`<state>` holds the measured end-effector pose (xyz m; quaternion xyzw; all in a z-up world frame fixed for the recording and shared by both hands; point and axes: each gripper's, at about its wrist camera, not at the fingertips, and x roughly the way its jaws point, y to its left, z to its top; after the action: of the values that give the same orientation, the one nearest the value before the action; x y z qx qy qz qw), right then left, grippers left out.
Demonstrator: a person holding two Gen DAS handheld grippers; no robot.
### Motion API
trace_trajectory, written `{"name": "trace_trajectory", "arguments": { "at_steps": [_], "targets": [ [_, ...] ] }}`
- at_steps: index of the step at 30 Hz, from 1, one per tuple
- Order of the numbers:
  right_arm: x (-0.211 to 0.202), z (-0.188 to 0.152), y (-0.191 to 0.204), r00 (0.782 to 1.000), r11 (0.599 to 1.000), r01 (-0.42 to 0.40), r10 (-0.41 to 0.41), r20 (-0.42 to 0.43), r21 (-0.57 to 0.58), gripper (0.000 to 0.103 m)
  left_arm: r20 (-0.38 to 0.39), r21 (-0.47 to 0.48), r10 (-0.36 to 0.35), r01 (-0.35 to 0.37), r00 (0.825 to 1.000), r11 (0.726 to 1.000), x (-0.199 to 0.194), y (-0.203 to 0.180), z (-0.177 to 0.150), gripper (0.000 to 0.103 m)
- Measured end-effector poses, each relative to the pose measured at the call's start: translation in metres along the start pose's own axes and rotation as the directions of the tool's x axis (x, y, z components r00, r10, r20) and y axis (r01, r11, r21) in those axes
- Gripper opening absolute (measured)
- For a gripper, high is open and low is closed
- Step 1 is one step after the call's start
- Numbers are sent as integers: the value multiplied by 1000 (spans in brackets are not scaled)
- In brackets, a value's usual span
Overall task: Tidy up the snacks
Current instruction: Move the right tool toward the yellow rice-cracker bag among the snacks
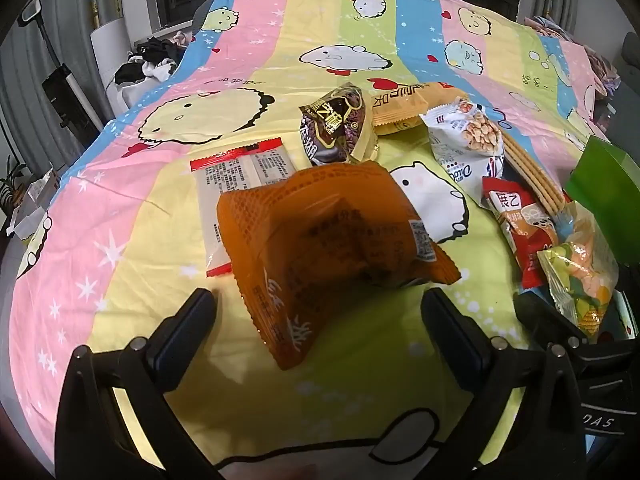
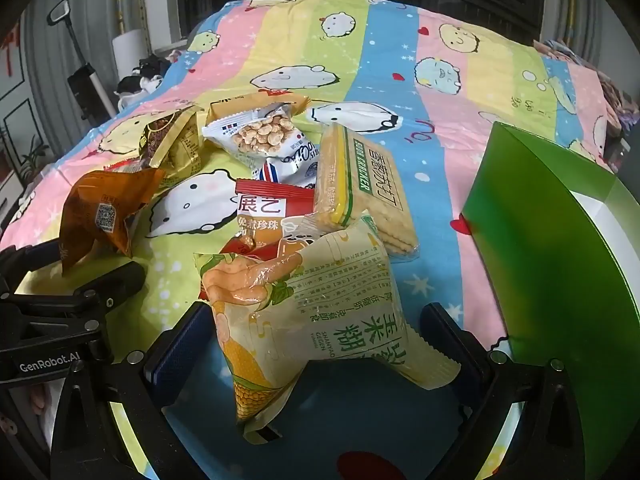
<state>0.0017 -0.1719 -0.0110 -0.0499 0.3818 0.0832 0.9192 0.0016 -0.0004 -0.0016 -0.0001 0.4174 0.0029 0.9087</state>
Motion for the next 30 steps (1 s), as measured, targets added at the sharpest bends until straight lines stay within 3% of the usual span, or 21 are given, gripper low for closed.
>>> {"name": "trace_trajectory", "arguments": {
  "at_steps": [30],
  "targets": [
    [-1,0,0,1000,1000,-3,3,0,3,102,-18,0,6,-6,1000,1000,0,5,2,103]
  ]
}}
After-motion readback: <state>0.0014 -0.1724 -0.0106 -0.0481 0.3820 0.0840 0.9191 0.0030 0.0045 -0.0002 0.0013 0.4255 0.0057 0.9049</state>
